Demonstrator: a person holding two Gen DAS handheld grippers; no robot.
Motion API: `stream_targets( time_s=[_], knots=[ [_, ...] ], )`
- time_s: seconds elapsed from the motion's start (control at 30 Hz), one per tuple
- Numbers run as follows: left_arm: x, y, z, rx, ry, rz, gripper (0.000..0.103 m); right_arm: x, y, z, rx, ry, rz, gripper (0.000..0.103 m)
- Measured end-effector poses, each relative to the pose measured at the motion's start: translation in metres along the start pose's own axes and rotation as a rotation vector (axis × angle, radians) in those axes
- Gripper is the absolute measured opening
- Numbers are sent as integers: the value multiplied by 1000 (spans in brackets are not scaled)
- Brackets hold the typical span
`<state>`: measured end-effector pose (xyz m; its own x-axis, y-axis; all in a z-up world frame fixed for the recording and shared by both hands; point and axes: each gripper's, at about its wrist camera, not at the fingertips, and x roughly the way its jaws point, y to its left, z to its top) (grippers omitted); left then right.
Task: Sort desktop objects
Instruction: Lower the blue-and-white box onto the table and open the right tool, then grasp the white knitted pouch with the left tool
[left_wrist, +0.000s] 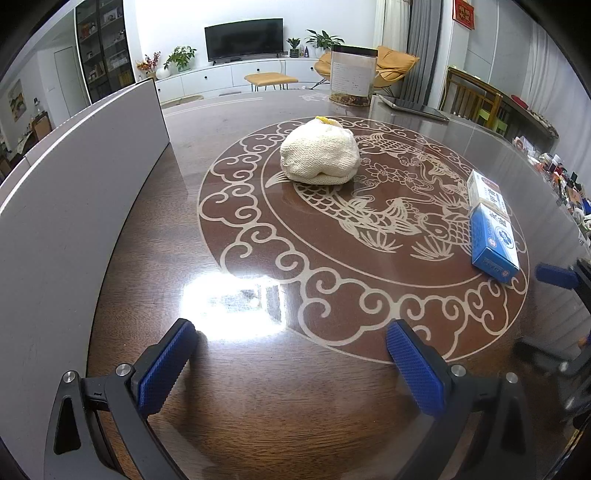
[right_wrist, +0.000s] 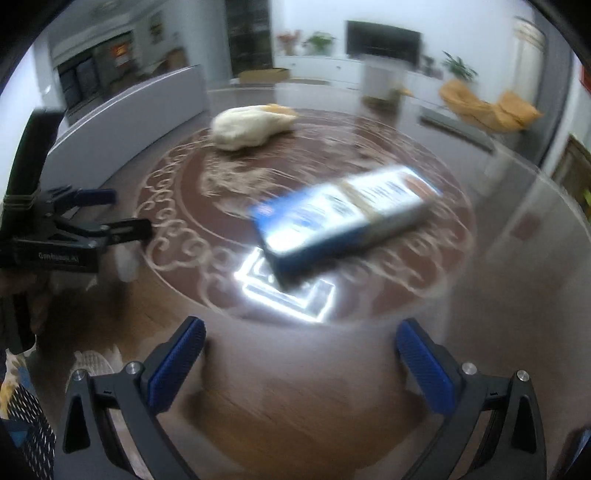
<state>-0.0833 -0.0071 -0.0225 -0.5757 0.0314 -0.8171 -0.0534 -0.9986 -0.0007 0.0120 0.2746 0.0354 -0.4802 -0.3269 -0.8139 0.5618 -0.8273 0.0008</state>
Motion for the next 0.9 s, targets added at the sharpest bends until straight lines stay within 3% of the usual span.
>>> stream_targets(
  time_s=[0.13, 0.3, 0.57, 0.9],
  knots=[
    [0, 0, 0, 0, 0, 0, 103, 29, 7, 30, -5, 26, -10, 103],
    [0, 0, 0, 0, 0, 0, 103, 39, -22, 48, 95, 13, -80, 103],
    [-1, 0, 1, -7, -3, -7, 103, 9, -90, 11, 240, 5, -181, 103],
    [-4, 0, -2, -1, -1, 1, 103, 4, -90, 7, 241, 6, -187, 103]
  ],
)
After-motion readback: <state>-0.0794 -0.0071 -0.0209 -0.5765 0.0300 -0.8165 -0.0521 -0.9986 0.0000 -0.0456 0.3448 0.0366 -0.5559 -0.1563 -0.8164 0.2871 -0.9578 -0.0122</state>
